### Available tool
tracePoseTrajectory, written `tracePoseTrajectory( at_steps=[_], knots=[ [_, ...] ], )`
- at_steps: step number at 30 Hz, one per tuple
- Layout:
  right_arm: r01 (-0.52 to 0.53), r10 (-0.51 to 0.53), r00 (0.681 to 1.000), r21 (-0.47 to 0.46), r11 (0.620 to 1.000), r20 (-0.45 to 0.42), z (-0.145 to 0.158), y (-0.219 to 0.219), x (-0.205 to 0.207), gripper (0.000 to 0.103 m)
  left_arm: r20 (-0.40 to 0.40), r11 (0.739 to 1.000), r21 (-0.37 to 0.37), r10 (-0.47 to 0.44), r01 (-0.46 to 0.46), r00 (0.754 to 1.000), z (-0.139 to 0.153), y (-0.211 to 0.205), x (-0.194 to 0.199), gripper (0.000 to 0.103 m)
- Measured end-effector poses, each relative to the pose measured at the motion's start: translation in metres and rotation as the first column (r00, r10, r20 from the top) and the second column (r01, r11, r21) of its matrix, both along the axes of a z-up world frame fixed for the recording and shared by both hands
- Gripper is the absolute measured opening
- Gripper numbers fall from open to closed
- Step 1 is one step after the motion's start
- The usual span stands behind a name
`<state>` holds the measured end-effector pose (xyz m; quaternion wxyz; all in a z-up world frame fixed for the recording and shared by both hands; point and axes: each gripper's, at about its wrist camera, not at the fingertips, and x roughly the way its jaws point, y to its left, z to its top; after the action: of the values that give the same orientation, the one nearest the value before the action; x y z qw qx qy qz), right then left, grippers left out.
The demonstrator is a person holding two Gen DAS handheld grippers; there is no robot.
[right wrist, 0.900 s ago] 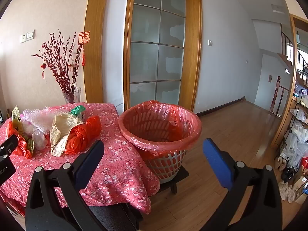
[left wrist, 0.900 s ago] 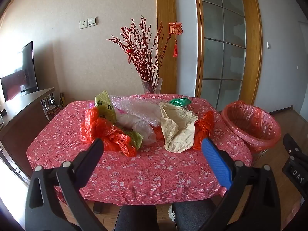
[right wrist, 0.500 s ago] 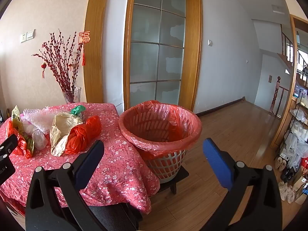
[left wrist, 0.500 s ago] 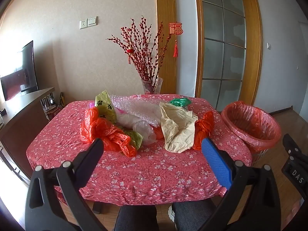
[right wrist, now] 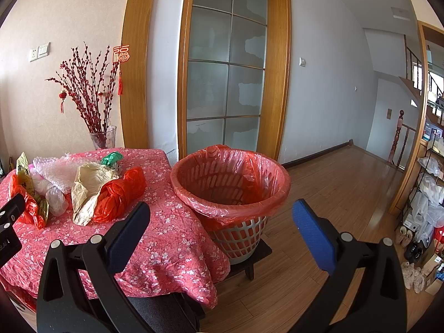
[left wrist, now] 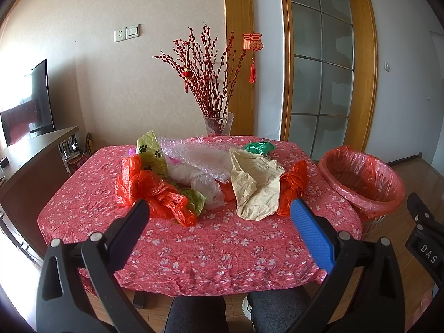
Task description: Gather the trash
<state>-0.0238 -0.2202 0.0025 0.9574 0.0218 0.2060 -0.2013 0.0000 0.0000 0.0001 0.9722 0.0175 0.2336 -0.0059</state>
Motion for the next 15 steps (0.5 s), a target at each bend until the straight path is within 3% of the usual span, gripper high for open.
tracePoseTrajectory(
  at_steps=[15],
  knots=[
    [0.0, 0.0, 1.0, 0.001, 1.0, -0.001, -0.0019, 0.0005, 0.001, 0.101, 0.0, 1.0, 0.0, 0.001, -0.001, 1.0, 0.0, 0.0001, 0.0, 0.099]
  ],
)
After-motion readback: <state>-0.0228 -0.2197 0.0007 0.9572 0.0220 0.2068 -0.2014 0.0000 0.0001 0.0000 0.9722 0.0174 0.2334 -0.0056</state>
